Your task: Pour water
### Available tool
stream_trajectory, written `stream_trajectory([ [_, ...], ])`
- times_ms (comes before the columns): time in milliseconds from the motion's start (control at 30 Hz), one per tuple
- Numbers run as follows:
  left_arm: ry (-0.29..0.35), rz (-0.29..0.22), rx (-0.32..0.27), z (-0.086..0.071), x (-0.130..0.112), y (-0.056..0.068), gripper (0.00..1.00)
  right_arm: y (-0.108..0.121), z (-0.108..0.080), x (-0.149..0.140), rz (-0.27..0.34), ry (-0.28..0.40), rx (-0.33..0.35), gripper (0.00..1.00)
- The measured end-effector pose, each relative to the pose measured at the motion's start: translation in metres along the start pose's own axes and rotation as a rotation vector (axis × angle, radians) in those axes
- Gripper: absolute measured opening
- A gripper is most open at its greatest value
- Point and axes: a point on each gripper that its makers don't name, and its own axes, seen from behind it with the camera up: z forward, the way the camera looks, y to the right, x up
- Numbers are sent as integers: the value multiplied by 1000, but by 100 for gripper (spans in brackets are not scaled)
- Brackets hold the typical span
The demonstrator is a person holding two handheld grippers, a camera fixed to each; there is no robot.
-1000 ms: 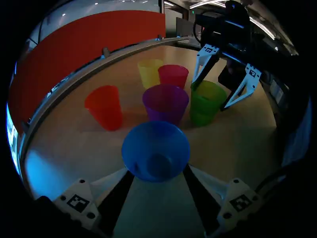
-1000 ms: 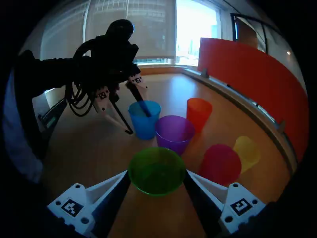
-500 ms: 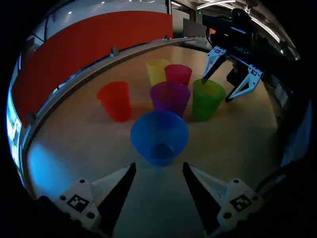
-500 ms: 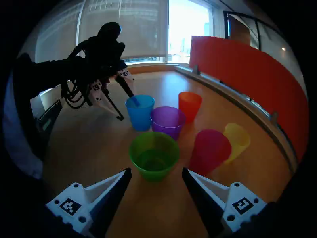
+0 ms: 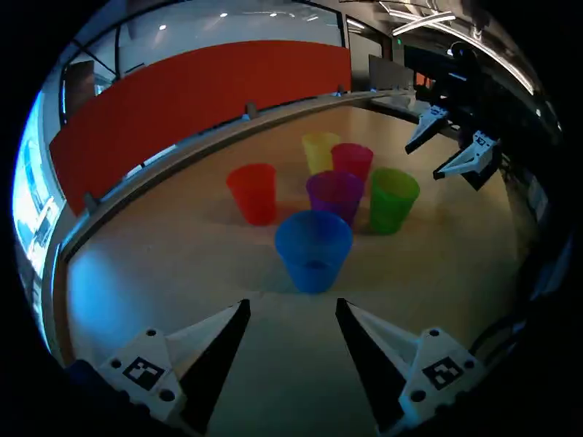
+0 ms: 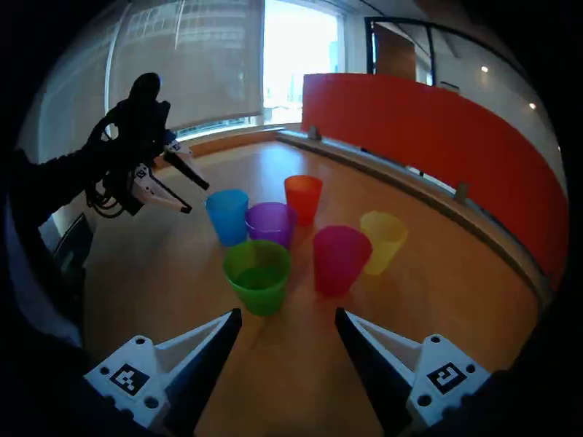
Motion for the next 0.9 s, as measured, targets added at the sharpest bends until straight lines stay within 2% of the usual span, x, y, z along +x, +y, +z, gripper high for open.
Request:
stream_trajectory([
  [300, 135, -103, 155, -36, 15, -24, 87, 14, -32, 15, 123, 70, -175, 100],
  [500, 240, -191, 254, -57, 24, -36, 87, 20, -47, 23, 158, 136, -286, 99],
  [700, 319, -216, 312, -69, 31, -37, 87, 36, -64, 25, 223, 220, -410, 99],
  [900, 401, -262, 405, -85, 42, -48, 87, 57, -89, 32, 282, 315, -524, 100],
])
